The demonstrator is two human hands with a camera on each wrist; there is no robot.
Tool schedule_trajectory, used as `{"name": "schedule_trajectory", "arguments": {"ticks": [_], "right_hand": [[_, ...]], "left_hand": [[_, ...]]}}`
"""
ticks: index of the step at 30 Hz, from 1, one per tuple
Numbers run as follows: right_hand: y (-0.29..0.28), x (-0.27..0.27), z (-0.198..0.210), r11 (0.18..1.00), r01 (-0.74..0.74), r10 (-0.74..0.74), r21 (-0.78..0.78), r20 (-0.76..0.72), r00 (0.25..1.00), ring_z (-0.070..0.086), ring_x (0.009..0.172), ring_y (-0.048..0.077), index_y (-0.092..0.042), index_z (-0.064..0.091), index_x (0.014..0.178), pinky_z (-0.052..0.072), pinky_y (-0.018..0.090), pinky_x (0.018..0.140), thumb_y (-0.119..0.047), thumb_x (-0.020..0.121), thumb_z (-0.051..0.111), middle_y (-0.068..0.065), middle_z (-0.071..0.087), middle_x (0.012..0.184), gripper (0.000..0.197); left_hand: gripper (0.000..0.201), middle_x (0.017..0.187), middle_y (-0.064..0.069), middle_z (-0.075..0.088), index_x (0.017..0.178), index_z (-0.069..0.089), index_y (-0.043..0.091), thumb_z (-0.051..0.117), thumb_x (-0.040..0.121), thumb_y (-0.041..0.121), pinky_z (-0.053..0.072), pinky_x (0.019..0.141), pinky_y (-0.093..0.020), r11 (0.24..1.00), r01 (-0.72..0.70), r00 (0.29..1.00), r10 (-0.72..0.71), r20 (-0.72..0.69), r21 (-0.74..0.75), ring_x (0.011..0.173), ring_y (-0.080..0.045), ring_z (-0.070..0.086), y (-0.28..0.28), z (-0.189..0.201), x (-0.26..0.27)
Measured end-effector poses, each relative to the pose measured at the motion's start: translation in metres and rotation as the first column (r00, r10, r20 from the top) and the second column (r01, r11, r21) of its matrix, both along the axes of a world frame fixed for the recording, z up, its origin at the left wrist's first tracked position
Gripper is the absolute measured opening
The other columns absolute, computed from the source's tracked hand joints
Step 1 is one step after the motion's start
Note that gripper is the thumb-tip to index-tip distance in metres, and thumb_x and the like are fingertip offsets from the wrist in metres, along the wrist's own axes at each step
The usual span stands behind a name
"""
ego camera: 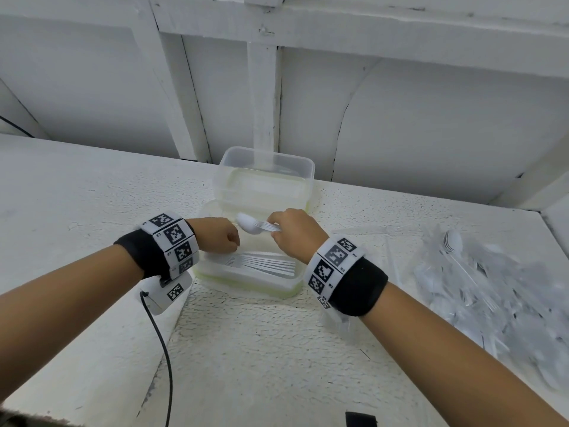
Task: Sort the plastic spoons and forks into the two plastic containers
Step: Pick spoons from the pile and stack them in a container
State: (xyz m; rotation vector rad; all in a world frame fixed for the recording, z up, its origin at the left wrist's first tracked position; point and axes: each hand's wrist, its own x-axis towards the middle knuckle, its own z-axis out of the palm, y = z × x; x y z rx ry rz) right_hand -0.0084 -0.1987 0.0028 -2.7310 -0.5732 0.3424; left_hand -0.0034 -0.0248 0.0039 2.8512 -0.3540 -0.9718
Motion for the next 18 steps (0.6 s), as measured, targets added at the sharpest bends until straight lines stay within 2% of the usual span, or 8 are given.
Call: {"name": "schedule_trajectory", "arguments": {"ticks": [3,7,9,11,14,16,18], "right_hand": [[0.001,0.001,-0.002,1.0,0.003,-0.003,-0.022,0.002,1.0,0.058,0.095,0.028,-0.007,0.059,0.117,0.044,0.032,0.075,-0.008,0.094,0.046,0.013,0.059,0.107,0.026],[0.005,0.003,-0.008,0.997,-0.018,0.018,-0.079,0.001,1.0,0.059,0.093,0.027,-0.008,0.06,0.113,0.045,0.032,0.074,-0.008,0.094,0.047,0.012,0.06,0.107,0.024],[0.007,0.004,-0.011,0.994,-0.035,0.034,-0.1,-0.013,0.999,0.059,0.096,0.028,-0.008,0.059,0.114,0.046,0.033,0.077,-0.007,0.093,0.047,0.012,0.06,0.109,0.024],[0.01,0.004,-0.013,0.992,-0.053,0.05,-0.114,-0.029,0.998,0.058,0.102,0.028,-0.007,0.058,0.118,0.048,0.034,0.084,-0.006,0.094,0.048,0.013,0.059,0.114,0.026],[0.018,0.005,-0.014,0.991,-0.076,0.073,-0.112,-0.031,0.997,0.056,0.107,0.028,-0.009,0.057,0.121,0.048,0.036,0.089,-0.004,0.093,0.05,0.011,0.057,0.118,0.029],[0.024,0.006,-0.015,0.993,-0.084,0.08,-0.087,-0.053,0.995,0.055,0.111,0.027,-0.015,0.055,0.124,0.047,0.037,0.091,-0.005,0.092,0.051,0.008,0.056,0.121,0.034],[0.028,0.007,-0.017,0.994,-0.098,0.093,-0.055,-0.092,0.991,0.055,0.113,0.026,-0.018,0.055,0.126,0.046,0.036,0.092,-0.008,0.092,0.052,0.006,0.057,0.124,0.036]], "left_hand": [[0.031,0.115,-0.006,0.054,0.122,0.054,0.009,0.049,0.092,0.017,0.035,0.082,-0.019,1.0,-0.006,0.999,0.006,0.041,-0.005,0.1,-0.018,0.05,0.001,0.0,0.001],[0.014,0.098,0.003,0.052,0.104,0.057,0.015,0.054,0.091,0.019,0.036,0.066,-0.018,0.999,0.0,0.998,0.004,0.066,-0.05,0.09,-0.013,0.047,0.003,-0.001,0.0],[0.016,0.098,0.004,0.058,0.104,0.063,0.016,0.053,0.092,0.02,0.037,0.072,-0.018,0.998,-0.001,0.999,0.005,0.052,-0.07,0.092,-0.011,0.05,0.004,0.0,-0.002],[0.023,0.109,0.003,0.063,0.11,0.066,0.016,0.049,0.094,0.02,0.037,0.083,-0.018,0.997,0.006,0.999,-0.003,0.037,-0.073,0.096,-0.011,0.052,0.005,0.001,-0.004],[0.029,0.121,0.004,0.062,0.118,0.064,0.018,0.047,0.095,0.019,0.035,0.091,-0.016,0.997,0.027,0.999,-0.024,0.043,-0.07,0.109,-0.012,0.054,0.008,0.004,-0.008],[0.029,0.122,0.006,0.063,0.119,0.064,0.019,0.048,0.095,0.019,0.034,0.089,-0.013,0.996,0.043,0.998,-0.039,0.057,-0.075,0.11,-0.011,0.055,0.011,0.004,-0.01],[0.026,0.116,0.005,0.066,0.115,0.067,0.018,0.053,0.093,0.022,0.037,0.08,-0.008,0.994,0.044,0.995,-0.034,0.095,-0.099,0.104,-0.01,0.058,0.015,0.005,-0.012]]}}
